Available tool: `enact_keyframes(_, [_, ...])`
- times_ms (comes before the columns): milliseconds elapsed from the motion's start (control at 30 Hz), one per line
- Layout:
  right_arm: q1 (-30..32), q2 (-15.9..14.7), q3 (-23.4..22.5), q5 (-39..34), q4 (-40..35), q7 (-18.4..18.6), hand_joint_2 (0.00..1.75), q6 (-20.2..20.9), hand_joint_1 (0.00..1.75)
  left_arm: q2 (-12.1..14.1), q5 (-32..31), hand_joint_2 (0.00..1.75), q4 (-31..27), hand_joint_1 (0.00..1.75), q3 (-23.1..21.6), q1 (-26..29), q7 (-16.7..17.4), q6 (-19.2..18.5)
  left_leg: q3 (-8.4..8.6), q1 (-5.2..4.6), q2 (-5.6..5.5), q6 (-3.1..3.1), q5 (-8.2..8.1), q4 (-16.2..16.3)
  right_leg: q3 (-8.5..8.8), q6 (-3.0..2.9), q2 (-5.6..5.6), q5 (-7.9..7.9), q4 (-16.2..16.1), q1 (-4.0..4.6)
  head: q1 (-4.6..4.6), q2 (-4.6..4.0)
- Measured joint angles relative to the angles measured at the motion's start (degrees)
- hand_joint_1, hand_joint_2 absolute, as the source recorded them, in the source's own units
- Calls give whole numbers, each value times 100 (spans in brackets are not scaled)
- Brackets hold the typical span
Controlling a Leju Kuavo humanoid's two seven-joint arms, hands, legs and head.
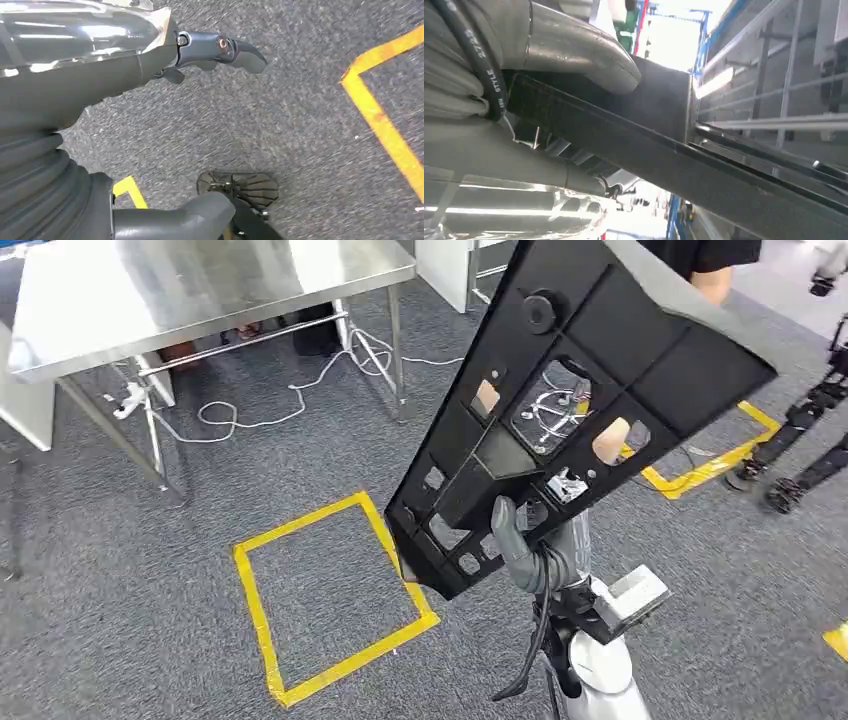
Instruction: Take the parts from the cabinet and place them on the table.
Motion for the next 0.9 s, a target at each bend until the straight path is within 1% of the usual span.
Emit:
enact_keyframes(33, [-1, 2, 0, 0, 7, 0, 175, 0, 175, -4, 0, 175, 0, 0, 2, 14, 0, 0, 22, 9, 7, 0, 126, -82, 9, -6, -64, -8, 1, 2, 0, 0])
enact_keyframes(67, [-2, 4, 0, 0, 11, 0, 175, 0, 175, -4, 0, 175, 0, 0, 2, 17, 0, 0, 179, 11, 22, 6, 336, -414, 22, -1, -118, -23, 1, 4, 0, 0])
enact_keyframes(100, [-2, 9, 0, 0, 11, 0, 175, 0, 175, -4, 0, 175, 0, 0, 2, 15, -2, 2, 464, 10, 78, 27, 601, -958, 42, 4, -176, -33, 1, 4, 0, 0])
enact_keyframes(133, [-6, 20, 0, 0, 11, 0, 175, 0, 175, -2, 0, 175, -2, 0, 2, 7, -2, 2, 781, -1, 258, 64, 826, -1527, 71, 34, -227, -59, 0, 8, -4, 0])
enact_keyframes(167, [-7, 30, 0, 0, 11, 0, 175, -2, 175, -2, -7, 175, -2, 0, 2, -10, 0, 2, 930, -47, 474, 87, 809, -1834, 92, 59, -275, -78, 3, 49, 2, 0])
enact_keyframes(200, [-17, 31, 0, 4, 11, 2, 175, -7, 175, -4, -15, 175, -2, 0, 2, -25, 0, 2, 931, -63, 376, 119, 832, -1834, 89, 100, -305, -98, 0, 87, 15, 0])
enact_keyframes(267, [-17, 44, 2, 39, 11, 13, 175, -11, 175, -9, -44, 175, 0, 0, 2, -30, 2, 7, 898, -90, 267, 157, 818, -1826, 118, 135, -405, -104, -25, 75, 18, 0])
enact_keyframes(300, [-21, 55, 4, 48, 11, 20, 175, -11, 175, -4, -50, 175, 0, 0, 2, -25, 7, 9, 897, -94, 200, 193, 829, -1850, 152, 174, -464, -105, -56, 75, 11, 0])
enact_keyframes(333, [-27, 72, 2, 50, 4, 28, 175, -13, 175, -6, -57, 175, 0, 0, 4, -24, 9, 9, 988, -6, 118, 265, 893, -1952, 120, 220, -465, -158, -17, 137, 24, 0])
enact_keyframes(367, [-36, 72, 2, 52, 4, 35, 175, -20, 175, -13, -57, 175, 0, 0, 4, -21, 0, 9, 1020, -31, 86, 279, 897, -1979, 112, 210, -184, -259, 154, 87, 42, 0])
enact_keyframes(400, [-40, 74, 0, 55, -4, 35, 175, -26, 175, -13, -57, 175, 0, 0, 7, -41, 0, 9, 1020, -19, 30, 327, 911, -1977, -75, 152, 54, -440, 536, 76, 26, 0])
enact_keyframes(433, [-29, 68, -2, 63, -4, 35, 175, -26, 175, -11, -53, 175, -2, 0, 11, -66, -2, 11, 1013, -20, -46, 335, 910, -1977, -324, 116, 163, -647, 1030, 60, 70, 0])
enact_keyframes(467, [-2, 61, -4, 70, 0, 53, 175, -28, 175, -13, -44, 175, -2, 0, 18, -69, -4, 11, 1006, -22, -129, 339, 907, -1976, -565, 109, 197, -807, 1479, 49, 68, 0])
enact_keyframes(500, [25, 57, -9, 68, 0, 55, 175, -35, 175, -13, -39, 175, -2, 0, 26, -69, -4, 11, 1006, -26, -209, 339, 906, -1974, -735, 135, 207, -879, 1778, 49, 68, 0])
enact_keyframes(533, [35, 48, -9, 70, 0, 57, 175, -37, 175, -13, -37, 175, -2, 0, 35, -67, -4, 11, 1010, -26, -294, 336, 905, -1972, -779, 187, 214, -814, 1776, 49, 68, 0])
enact_keyframes(567, [33, 42, -9, 70, 0, 59, 175, -37, 175, -13, -33, 175, 0, 0, 42, -60, -4, 11, 1017, -26, -380, 332, 903, -1965, -662, 255, 219, -637, 1477, 48, 70, 0])
enact_keyframes(600, [31, 39, -9, 68, 0, 59, 175, -37, 175, -17, -26, 175, 0, 0, 44, -61, -4, 11, 1029, -26, -442, 327, 899, -1964, -449, 319, 237, -402, 993, 45, 70, 0])
enact_keyframes(633, [31, 39, -9, 72, 0, 61, 175, -42, 175, -22, -22, 175, 0, 0, 44, -63, -4, 9, 1042, -26, -495, 312, 889, -1957, -198, 360, 286, -156, 430, 30, 70, 0])
enact_keyframes(667, [29, 37, -9, 141, 0, 72, 175, -100, 175, -22, -22, 175, 0, 0, 44, -60, -4, 11, 1036, -27, -534, 285, 873, -1945, -34, 351, 341, -8, -1, 12, 74, 0])
enact_keyframes(700, [24, 39, -9, 268, 0, 94, 175, -185, 175, -22, -22, 175, 0, 0, 48, -54, 0, 37, 1027, -77, -596, 242, 837, -1900, -48, 277, 336, 10, -51, 30, 74, 0])
enact_keyframes(733, [20, 42, -7, 392, 0, 118, 175, -309, 175, -20, -22, 175, 0, 0, 57, -48, 2, 63, 1009, -72, -594, 241, 825, -1889, 10, 237, 332, 28, -57, 12, 70, 0])
enact_keyframes(767, [22, 42, -11, 439, 0, 149, 175, -413, 175, -15, -17, 175, 0, 0, 79, -32, 2, 66, 999, -67, -584, 315, 834, -1888, -4, 234, 333, 29, -50, 9, 59, 0])
enact_keyframes(800, [21, 42, -17, 459, 2, 164, 175, -453, 175, -15, -17, 175, 0, 0, 111, -16, 4, 63, 1006, -53, -562, 312, 833, -1893, -5, 216, 338, 41, -49, 26, 65, 0])
enact_keyframes(900, [-6, 42, -33, 494, 2, 170, 175, -498, 175, -26, -22, 175, 4, 0, 122, -17, 11, 61, 1030, -37, -516, 308, 830, -1914, -4, 214, 381, 41, -48, 50, 59, 0])
